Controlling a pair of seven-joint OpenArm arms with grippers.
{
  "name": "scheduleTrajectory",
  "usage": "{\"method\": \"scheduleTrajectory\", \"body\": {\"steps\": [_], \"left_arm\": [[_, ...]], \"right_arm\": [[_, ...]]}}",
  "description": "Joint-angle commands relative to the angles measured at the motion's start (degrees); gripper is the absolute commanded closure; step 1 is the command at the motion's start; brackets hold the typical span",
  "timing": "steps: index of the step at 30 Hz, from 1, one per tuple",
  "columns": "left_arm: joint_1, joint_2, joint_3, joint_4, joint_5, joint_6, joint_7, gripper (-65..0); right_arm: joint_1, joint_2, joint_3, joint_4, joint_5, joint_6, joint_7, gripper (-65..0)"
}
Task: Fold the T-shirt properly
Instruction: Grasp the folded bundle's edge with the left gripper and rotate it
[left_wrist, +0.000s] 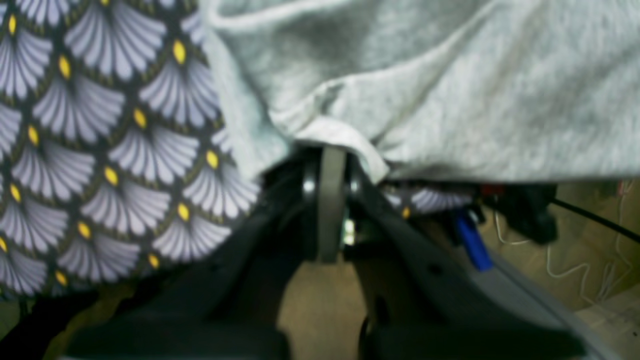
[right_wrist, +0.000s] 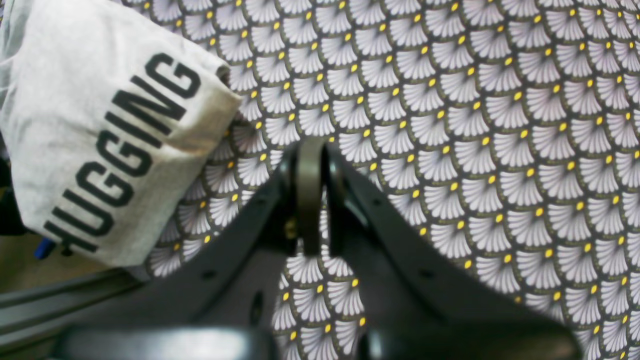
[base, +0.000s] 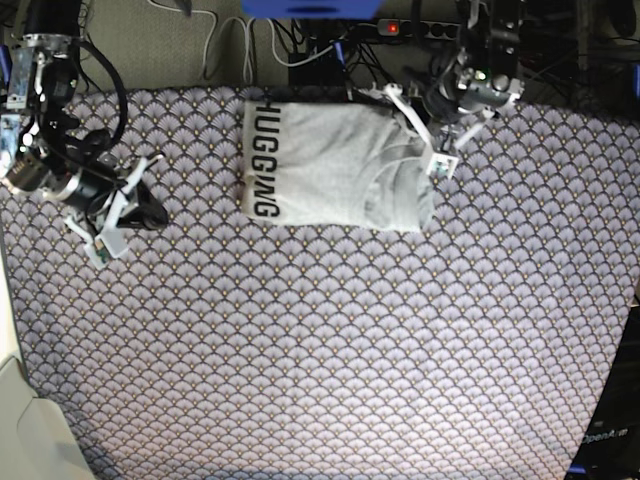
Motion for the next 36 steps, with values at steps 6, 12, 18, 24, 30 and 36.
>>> {"method": "scheduleTrajectory", "body": {"steps": [6, 12, 18, 24, 30, 36], "left_arm": [[-4.5, 2.2, -2.3, -1.3, 1.1, 0.3, 0.0, -0.3], [-11.6, 5.5, -5.9, -11.3, 1.1, 0.3, 0.0, -0.3], [-18.0, 7.7, -6.0, -18.1, 1.0, 0.3, -1.2, -0.3], [-25.1, 9.4, -5.6, -27.4, 1.1, 0.3, -6.7, -0.3], [-31.3, 11.8, -5.7, -38.6, 0.9, 0.3, -12.7, -0.3], [-35.4, 13.7, -5.8, -43.8, 0.8, 0.3, -14.6, -0.3]], "right_arm": [[0.8, 0.8, 0.4, 0.8, 0.9, 0.6, 1.0, 0.0], [0.6, 2.0, 0.4, 0.8, 0.9, 0.6, 1.0, 0.0], [0.5, 2.9, 0.4, 0.7, 0.9, 0.6, 1.0, 0.0], [0.5, 2.9, 0.3, 0.7, 0.9, 0.6, 1.0, 0.0], [0.4, 3.0, 0.3, 0.3, 0.9, 0.6, 0.9, 0.0], [1.0, 3.0, 0.0, -5.2, 0.9, 0.6, 1.2, 0.0]]}}
